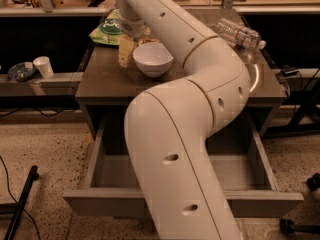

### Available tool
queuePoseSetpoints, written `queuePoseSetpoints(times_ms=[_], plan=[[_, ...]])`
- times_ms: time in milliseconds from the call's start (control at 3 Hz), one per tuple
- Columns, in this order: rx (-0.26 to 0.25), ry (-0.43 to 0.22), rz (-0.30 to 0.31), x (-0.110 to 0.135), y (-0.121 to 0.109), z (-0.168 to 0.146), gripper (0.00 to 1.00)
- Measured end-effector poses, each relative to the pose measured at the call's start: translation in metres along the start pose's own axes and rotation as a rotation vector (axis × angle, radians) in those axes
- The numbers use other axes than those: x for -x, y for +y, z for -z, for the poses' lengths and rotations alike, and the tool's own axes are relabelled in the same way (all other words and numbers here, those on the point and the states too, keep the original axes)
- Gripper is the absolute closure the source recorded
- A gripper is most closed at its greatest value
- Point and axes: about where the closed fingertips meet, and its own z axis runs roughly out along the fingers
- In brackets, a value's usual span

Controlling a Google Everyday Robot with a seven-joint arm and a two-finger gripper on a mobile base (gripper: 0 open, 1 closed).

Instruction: Place orange can into top drawer

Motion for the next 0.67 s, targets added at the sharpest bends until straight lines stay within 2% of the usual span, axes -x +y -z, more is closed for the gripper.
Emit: queuePoseSetpoints(times_ms=[333, 667], plan=[[-0.016, 0.016, 0.01, -0.0077, -0.0088, 0.0009, 0.36], [-0.043, 0.033, 0.025, -0.0144, -0.0182, 0.0091, 0.32]])
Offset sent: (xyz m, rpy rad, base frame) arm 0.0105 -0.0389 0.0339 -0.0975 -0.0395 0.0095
